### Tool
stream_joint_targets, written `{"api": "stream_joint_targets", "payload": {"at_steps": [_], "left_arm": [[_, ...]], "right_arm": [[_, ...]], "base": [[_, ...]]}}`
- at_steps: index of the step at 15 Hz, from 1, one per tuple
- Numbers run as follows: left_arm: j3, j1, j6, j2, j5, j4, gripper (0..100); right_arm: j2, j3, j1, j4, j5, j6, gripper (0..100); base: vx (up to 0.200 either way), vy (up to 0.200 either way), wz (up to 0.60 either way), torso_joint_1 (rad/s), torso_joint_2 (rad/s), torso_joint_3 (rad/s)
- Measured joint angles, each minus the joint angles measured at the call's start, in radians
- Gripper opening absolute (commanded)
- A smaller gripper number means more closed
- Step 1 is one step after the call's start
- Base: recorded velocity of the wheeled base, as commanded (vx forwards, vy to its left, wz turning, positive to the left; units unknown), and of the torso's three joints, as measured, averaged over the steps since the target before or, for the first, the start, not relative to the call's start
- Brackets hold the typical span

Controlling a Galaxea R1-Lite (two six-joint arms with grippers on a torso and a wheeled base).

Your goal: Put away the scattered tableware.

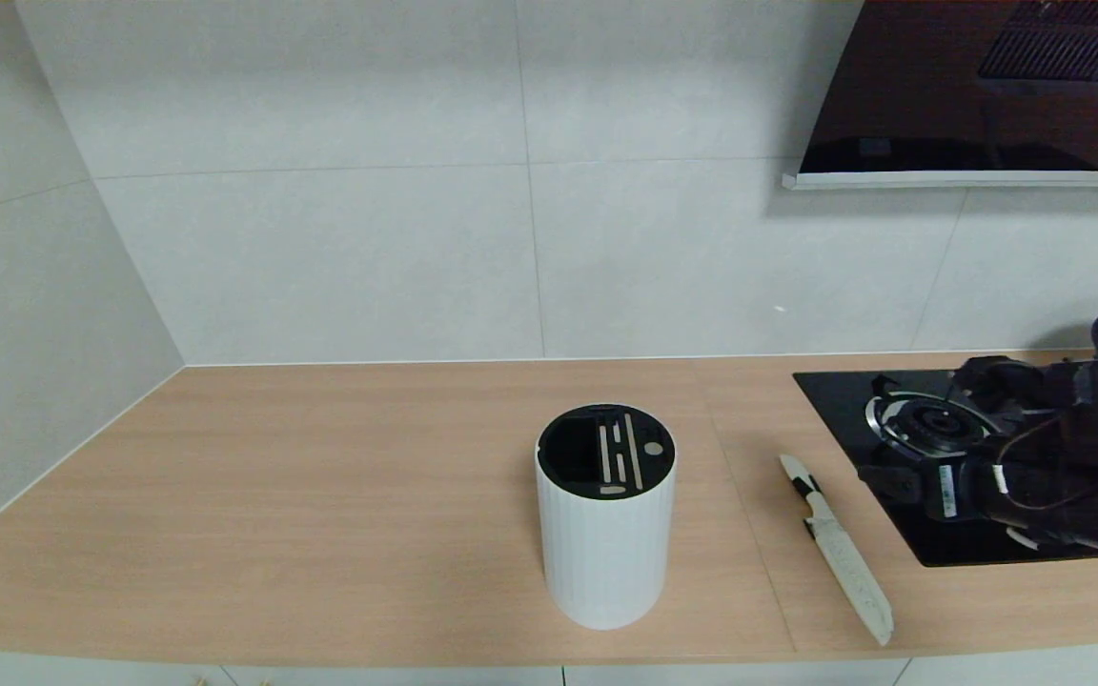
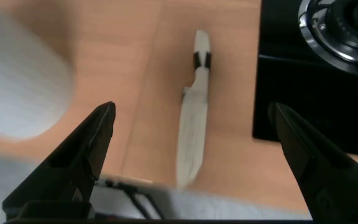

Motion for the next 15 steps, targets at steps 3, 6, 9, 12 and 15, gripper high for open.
{"api": "stream_joint_targets", "payload": {"at_steps": [3,6,9,12,15], "left_arm": [[0.000,0.000,0.000,0.000,0.000,0.000,100],[0.000,-0.001,0.000,0.000,0.000,0.000,100],[0.000,0.000,0.000,0.000,0.000,0.000,100],[0.000,-0.001,0.000,0.000,0.000,0.000,100],[0.000,-0.001,0.000,0.000,0.000,0.000,100]], "right_arm": [[0.211,-0.043,0.006,-0.147,-0.020,0.000,100],[0.379,-0.053,0.019,-0.314,-0.065,0.001,100],[0.492,-0.062,0.024,-0.397,-0.075,0.002,100],[0.580,-0.078,0.026,-0.461,-0.084,0.002,100],[0.624,-0.090,0.026,-0.468,-0.087,0.005,100]], "base": [[0.000,0.000,0.00,0.000,0.00,0.000],[0.000,0.000,0.00,0.000,0.00,0.000],[0.000,0.000,0.00,0.000,0.00,0.000],[0.000,0.000,0.00,0.000,0.00,0.000],[0.000,0.000,0.00,0.000,0.00,0.000]]}}
